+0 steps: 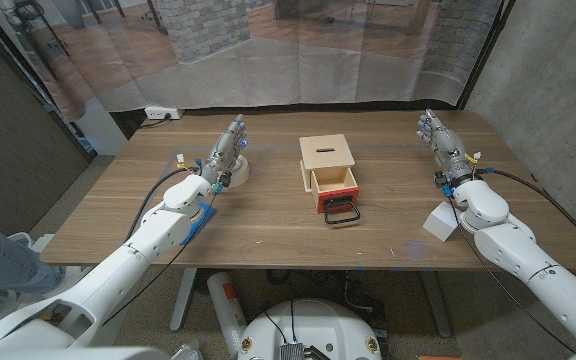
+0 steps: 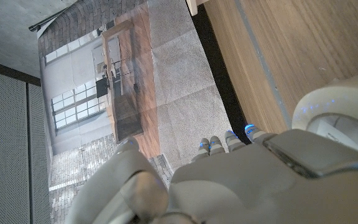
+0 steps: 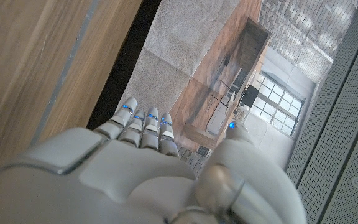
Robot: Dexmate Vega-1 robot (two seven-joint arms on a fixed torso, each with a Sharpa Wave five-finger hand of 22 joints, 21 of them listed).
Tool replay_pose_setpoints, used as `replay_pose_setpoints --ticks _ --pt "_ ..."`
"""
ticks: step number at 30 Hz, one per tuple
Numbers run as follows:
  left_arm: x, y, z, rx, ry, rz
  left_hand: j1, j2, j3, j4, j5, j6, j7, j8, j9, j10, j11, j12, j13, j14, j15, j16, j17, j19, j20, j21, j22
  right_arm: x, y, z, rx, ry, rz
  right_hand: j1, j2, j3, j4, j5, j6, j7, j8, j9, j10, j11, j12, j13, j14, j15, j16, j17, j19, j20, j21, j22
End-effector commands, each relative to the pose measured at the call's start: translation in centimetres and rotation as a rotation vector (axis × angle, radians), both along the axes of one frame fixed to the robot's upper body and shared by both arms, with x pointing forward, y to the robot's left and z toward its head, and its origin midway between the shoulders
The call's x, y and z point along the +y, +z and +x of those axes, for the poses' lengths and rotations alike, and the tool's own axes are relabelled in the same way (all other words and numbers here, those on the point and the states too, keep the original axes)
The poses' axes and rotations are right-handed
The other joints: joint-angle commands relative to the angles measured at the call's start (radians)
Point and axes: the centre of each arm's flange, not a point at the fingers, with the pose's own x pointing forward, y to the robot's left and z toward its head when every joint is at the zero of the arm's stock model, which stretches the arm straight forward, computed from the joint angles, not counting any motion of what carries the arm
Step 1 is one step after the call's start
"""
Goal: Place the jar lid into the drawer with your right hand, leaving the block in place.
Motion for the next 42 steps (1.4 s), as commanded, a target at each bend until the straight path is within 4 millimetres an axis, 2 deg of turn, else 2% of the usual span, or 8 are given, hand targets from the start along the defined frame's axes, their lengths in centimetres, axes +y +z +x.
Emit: replay_pose_setpoints --ticks 1,24,30,32,42 --pt "0.2 0.2 0.1 -0.004 0.0 0.003 0.011 -0.002 0.001 -0.004 0.004 0.004 -0.001 0.004 0.003 0.003 0.002 0.005 0.005 -0.063 0.001 0.007 0.005 -0.11 0.006 0.005 0.003 -1.0 -0.2 -0.5 -0.004 -0.052 -0.006 0.018 0.003 0.006 -0.007 -0.004 0.004 -0.006 0.005 0.006 0.009 -0.001 0.001 0.003 0.004 -0.003 -0.001 0.003 -0.002 -0.005 -0.004 0.003" --pt "-0.1 0.3 0.2 -0.006 -0.005 0.003 0.014 0.0 -0.003 -0.005 0.003 0.012 -0.002 0.005 0.002 0.011 -0.004 0.007 0.005 -0.056 -0.004 0.008 0.005 -0.109 0.007 0.007 0.003 -3.5 -0.9 -1.4 0.015 -0.187 -0.036 0.03 0.005 0.007 -0.017 -0.006 0.012 -0.016 0.004 0.006 0.023 -0.008 0.003 0.003 0.018 -0.01 0.001 0.003 0.016 -0.007 -0.013 0.003" --pt "-0.3 0.3 0.3 -0.007 -0.008 0.005 0.015 0.001 -0.004 -0.005 0.003 0.013 -0.001 0.004 0.002 0.01 -0.004 0.007 0.005 -0.055 -0.005 0.008 0.005 -0.108 0.008 0.007 0.003 -3.9 -1.0 -1.6 0.014 -0.216 -0.045 0.035 0.006 0.008 -0.02 -0.006 0.016 -0.019 0.004 0.006 0.03 -0.015 0.005 0.003 0.025 -0.027 0.003 0.002 0.02 -0.01 -0.018 0.004" --pt "-0.3 0.4 0.3 -0.008 -0.01 0.005 0.015 0.001 -0.004 -0.005 0.003 0.014 -0.001 0.004 0.002 0.01 -0.006 0.006 0.005 -0.055 -0.005 0.008 0.005 -0.108 0.008 0.007 0.003 -4.1 -1.0 -1.7 0.017 -0.228 -0.047 0.039 0.006 0.009 -0.023 -0.007 0.018 -0.024 0.004 0.006 0.035 -0.024 0.006 0.003 0.028 -0.038 0.002 0.002 0.023 -0.013 -0.021 0.004" --pt "-0.3 0.3 0.0 -0.008 -0.004 0.006 0.017 0.002 -0.006 -0.006 0.002 0.014 -0.001 0.003 0.002 0.013 -0.005 0.007 0.005 -0.054 -0.006 0.008 0.005 -0.108 0.008 0.007 0.003 -4.4 -1.1 -1.8 0.028 -0.268 -0.084 0.045 0.006 0.009 -0.028 -0.008 0.022 -0.032 0.003 0.006 0.037 -0.025 0.005 0.002 0.033 -0.037 0.001 0.002 0.029 -0.016 -0.028 0.004"
